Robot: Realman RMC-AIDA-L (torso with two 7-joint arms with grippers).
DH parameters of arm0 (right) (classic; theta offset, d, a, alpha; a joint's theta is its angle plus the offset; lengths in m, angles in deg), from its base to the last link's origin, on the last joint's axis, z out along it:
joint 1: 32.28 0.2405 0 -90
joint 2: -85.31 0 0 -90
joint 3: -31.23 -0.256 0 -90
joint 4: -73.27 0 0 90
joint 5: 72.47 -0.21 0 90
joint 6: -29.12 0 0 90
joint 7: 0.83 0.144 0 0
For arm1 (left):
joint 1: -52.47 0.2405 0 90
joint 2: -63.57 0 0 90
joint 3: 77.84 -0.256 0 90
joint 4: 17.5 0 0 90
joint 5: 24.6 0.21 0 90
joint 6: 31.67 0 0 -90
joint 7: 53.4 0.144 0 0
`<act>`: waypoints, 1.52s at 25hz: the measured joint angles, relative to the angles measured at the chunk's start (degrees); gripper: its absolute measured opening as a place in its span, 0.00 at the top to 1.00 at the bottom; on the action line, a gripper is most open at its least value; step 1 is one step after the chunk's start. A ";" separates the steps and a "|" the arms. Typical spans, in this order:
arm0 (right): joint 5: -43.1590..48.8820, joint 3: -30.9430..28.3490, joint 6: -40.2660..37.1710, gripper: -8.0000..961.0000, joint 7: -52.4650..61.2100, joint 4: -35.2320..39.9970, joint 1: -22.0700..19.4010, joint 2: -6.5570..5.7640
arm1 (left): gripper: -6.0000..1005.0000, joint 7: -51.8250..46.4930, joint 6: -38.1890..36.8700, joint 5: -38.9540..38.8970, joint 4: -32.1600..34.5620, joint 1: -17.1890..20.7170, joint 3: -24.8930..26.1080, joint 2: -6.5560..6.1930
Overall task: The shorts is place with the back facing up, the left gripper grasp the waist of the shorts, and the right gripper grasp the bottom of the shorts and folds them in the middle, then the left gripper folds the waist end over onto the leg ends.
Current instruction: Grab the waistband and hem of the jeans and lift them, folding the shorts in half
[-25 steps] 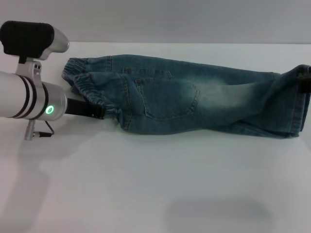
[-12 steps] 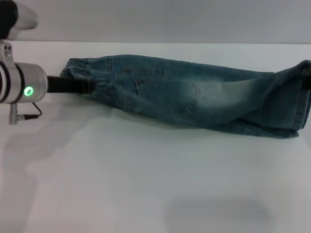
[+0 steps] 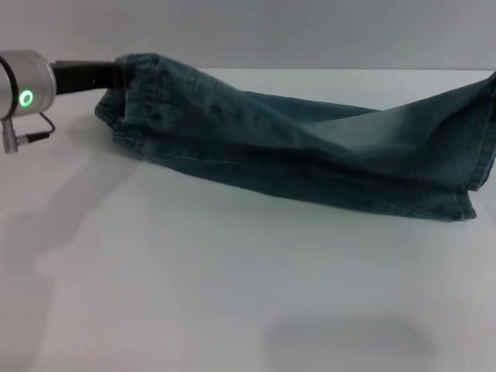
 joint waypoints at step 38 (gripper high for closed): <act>-0.34 -5.19 -13.10 0.99 0.80 -8.95 0.23 -0.09 | 0.96 3.77 -11.02 -1.75 16.17 -10.45 1.57 -0.06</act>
